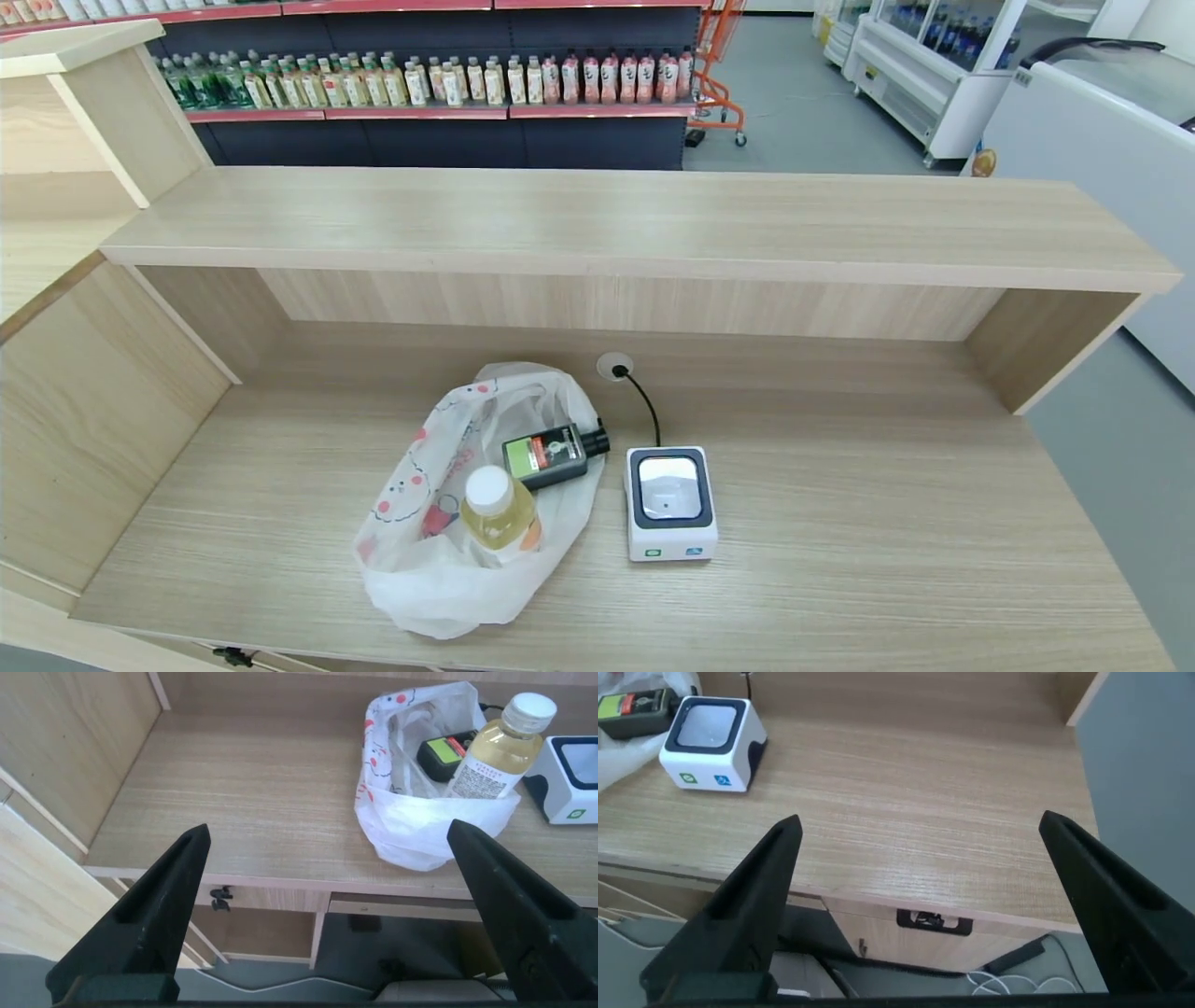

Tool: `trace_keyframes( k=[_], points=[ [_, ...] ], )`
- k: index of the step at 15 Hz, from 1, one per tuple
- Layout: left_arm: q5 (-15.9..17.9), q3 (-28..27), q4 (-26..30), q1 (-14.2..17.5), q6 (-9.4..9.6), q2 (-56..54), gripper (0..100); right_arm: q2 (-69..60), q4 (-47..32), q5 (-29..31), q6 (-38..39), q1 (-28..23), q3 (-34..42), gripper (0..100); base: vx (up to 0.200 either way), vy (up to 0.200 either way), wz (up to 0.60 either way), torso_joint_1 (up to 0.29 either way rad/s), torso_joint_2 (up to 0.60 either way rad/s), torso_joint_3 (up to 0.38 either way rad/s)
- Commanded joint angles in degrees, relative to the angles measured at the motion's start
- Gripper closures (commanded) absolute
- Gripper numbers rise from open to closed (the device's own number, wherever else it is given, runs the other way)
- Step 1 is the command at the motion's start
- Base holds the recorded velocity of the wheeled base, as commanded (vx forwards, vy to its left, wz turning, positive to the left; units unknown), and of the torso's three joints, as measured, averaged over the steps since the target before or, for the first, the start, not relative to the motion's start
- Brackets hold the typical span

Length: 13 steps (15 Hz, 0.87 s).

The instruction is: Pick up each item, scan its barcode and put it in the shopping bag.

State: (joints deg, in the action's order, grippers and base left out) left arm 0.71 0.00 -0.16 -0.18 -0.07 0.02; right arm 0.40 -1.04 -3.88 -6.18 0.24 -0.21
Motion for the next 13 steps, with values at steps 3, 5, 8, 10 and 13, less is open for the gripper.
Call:
trace_keyframes(
  k=[3, 5, 8, 10, 13],
  points=[
    [0.0, 0.0, 0.0, 0.0, -0.01, 0.0, 0, -0.4, -0.5, 0.0, 0.5, 0.0, -0.1, 0, 0.0, 0.0, 0.0, 0.0, 0.0, 0.0],
    [0.0, 0.0, 0.0, 0.0, -0.01, 0.0, 0, -0.4, -0.5, 0.1, 1.2, 0.0, -0.1, 0, 0.0, 0.0, 0.0, 0.0, 0.0, 0.0],
    [0.0, 0.0, 0.0, 0.0, -0.01, 0.0, 0, -0.4, -0.5, 0.1, 1.2, 0.0, -0.1, 0, 0.0, 0.0, 0.0, 0.0, 0.0, 0.0],
    [0.0, 0.0, 0.0, 0.0, -0.01, 0.0, 0, -0.4, -0.5, 0.1, 1.2, 0.0, -0.1, 0, 0.0, 0.0, 0.0, 0.0, 0.0, 0.0],
    [0.0, 0.0, 0.0, 0.0, -0.01, 0.0, 0, -0.4, -0.5, 0.1, 1.3, 0.0, -0.1, 0, 0.0, 0.0, 0.0, 0.0, 0.0, 0.0]
  ],
)
